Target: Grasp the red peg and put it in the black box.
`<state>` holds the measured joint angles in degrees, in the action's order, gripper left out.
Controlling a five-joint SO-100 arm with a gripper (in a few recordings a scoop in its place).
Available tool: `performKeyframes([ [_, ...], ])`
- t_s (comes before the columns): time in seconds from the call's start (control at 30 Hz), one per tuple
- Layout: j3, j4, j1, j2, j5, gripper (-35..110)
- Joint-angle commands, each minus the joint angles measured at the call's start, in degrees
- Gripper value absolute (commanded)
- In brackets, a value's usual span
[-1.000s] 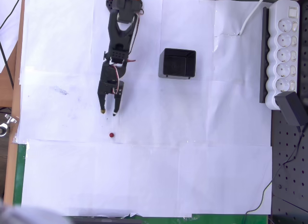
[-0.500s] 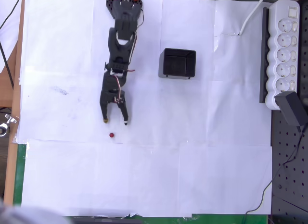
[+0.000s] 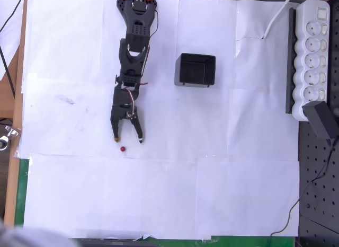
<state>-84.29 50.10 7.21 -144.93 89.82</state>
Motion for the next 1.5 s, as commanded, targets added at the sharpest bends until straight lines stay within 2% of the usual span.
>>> performKeyframes([
  [0.0,-6.8,-1.2,1.1,-0.3,0.1,34],
  [0.63,-12.3,-8.6,2.7,-2.5,-1.1,34],
  [1.47,-9.3,-8.7,1.7,-2.9,0.4,33],
])
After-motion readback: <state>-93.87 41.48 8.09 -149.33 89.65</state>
